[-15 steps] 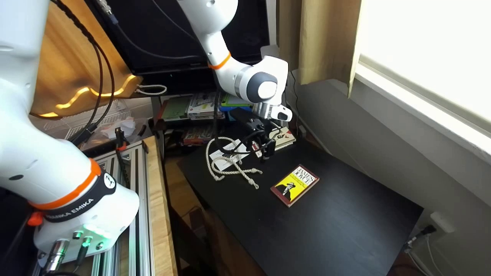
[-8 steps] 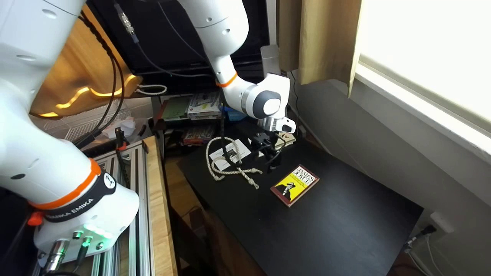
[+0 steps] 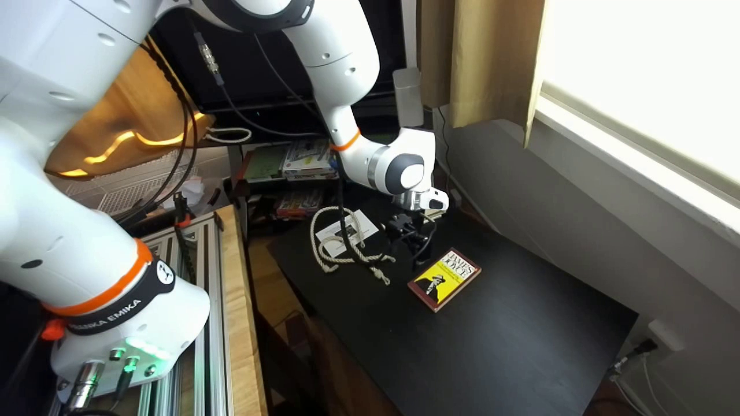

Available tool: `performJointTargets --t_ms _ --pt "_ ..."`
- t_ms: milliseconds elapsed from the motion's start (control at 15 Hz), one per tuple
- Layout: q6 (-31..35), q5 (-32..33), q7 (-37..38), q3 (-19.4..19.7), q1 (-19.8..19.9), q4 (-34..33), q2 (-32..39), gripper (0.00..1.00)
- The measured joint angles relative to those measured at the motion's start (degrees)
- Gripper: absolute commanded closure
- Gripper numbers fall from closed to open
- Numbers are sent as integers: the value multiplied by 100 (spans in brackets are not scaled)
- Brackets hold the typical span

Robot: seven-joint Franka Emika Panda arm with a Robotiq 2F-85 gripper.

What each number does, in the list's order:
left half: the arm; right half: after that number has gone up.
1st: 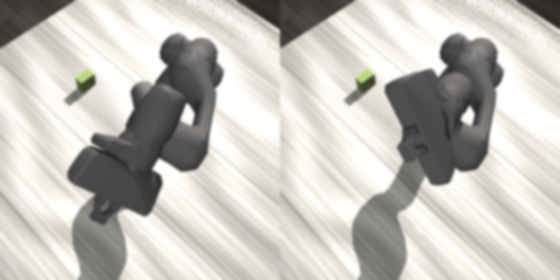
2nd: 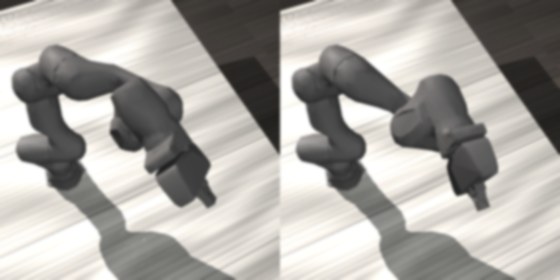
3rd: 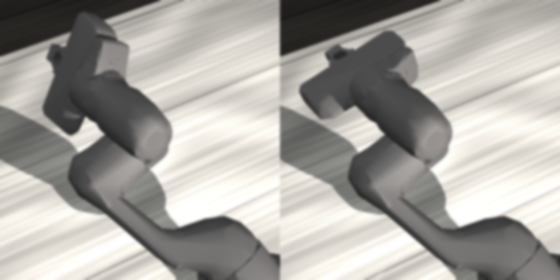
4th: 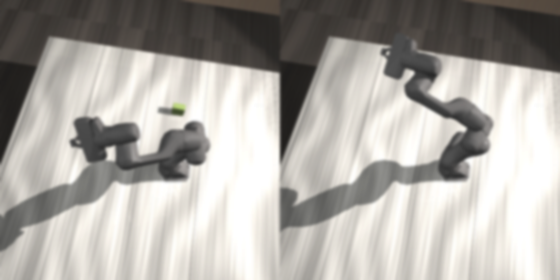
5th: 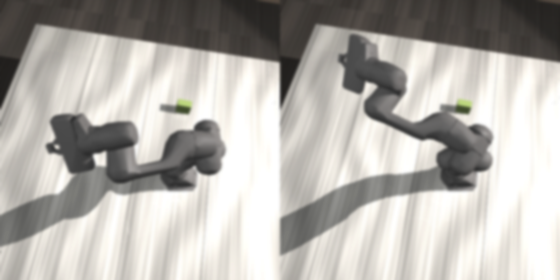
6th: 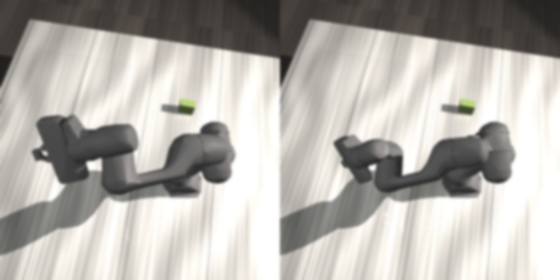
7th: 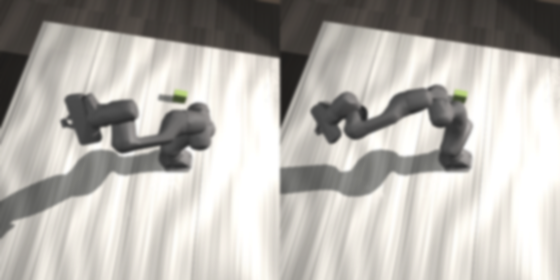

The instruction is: Rotate the book on the right side of table anticlockwise three times

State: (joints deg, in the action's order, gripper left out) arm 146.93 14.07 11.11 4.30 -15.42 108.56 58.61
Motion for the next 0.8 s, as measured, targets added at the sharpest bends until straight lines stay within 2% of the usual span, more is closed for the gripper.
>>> performJointTargets --t_ms 333,800 --pt "-126 -43 -19 -1 33 -79 32 0" --pt "-365 -19 -140 68 123 -703 647 0"
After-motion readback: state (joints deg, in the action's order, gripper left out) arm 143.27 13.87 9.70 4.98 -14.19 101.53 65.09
